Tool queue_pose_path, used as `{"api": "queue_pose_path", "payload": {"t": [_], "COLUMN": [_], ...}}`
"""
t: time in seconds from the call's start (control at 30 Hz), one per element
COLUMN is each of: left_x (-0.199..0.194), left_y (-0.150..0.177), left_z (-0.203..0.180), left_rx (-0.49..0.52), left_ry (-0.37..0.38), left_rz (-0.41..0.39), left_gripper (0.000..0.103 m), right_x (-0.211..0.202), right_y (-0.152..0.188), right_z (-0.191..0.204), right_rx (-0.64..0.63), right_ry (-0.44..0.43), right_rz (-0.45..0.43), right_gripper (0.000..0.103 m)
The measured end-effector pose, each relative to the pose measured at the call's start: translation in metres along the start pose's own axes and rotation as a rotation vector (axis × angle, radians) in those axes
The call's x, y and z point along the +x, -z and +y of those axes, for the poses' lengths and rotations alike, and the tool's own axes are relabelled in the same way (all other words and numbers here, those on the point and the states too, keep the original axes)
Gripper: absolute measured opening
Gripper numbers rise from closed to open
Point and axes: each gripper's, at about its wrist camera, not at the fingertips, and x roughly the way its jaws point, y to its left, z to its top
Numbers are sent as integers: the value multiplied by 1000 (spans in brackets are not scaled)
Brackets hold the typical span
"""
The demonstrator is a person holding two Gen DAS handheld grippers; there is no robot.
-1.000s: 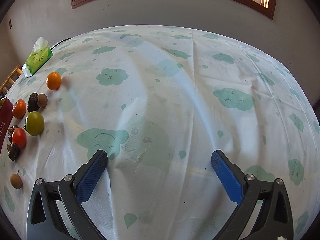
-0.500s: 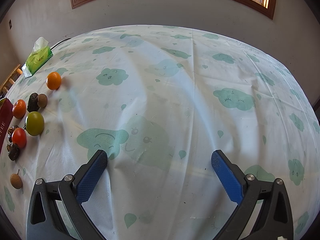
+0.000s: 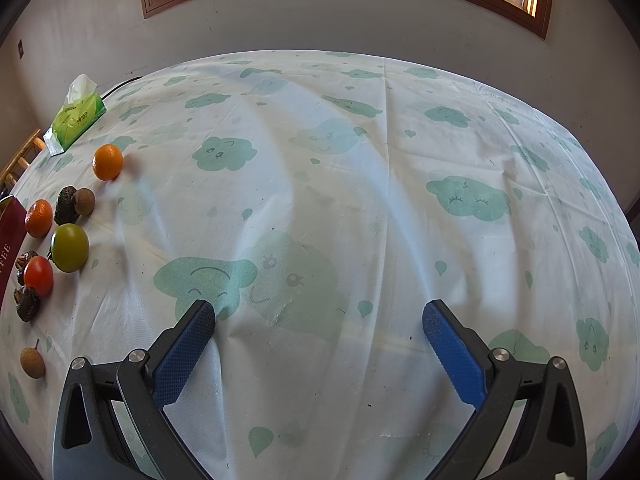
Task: Organize fruits
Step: 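Carry the green tomato into the gold tin and open the left gripper, then withdraw the open left gripper from the tin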
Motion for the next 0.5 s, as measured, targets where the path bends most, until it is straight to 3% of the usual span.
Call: {"api": "queue_pose_path", "payload": {"t": [0.5], "left_x": [6], "left_y": [-10], "left_z": [6], "left_rx": [-1], "left_ry": [-48], "left_rz": [-22], "left_gripper": [44], "right_x": [0], "right_y": [0], "right_z": [0], "right_rx": [0], "right_ry": [0], "right_rz": [-1], "right_gripper": [103]}}
